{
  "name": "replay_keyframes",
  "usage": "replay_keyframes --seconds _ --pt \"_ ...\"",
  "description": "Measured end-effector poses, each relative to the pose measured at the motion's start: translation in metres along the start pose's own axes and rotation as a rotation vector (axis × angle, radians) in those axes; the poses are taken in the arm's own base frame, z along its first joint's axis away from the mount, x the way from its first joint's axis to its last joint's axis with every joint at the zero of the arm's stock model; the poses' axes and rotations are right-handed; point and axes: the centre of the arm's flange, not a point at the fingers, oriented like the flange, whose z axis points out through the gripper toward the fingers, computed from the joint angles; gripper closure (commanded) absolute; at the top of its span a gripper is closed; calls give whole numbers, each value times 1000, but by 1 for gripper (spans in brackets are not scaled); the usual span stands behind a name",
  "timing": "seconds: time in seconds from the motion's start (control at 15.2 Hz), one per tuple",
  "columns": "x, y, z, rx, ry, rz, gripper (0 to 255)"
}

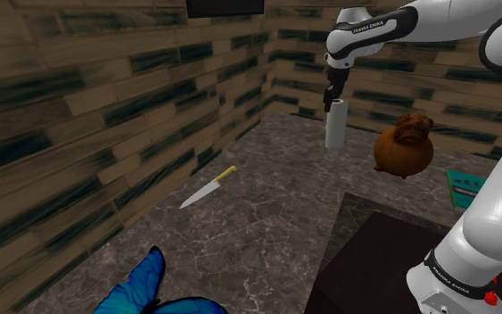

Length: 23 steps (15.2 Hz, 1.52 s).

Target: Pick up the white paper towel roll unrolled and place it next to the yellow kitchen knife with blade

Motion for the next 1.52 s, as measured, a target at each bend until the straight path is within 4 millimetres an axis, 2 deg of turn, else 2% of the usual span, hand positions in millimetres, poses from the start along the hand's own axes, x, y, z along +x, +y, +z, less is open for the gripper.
replay_keyframes --seconds 1.52 --pt "3 6 -121 0 0 0 255"
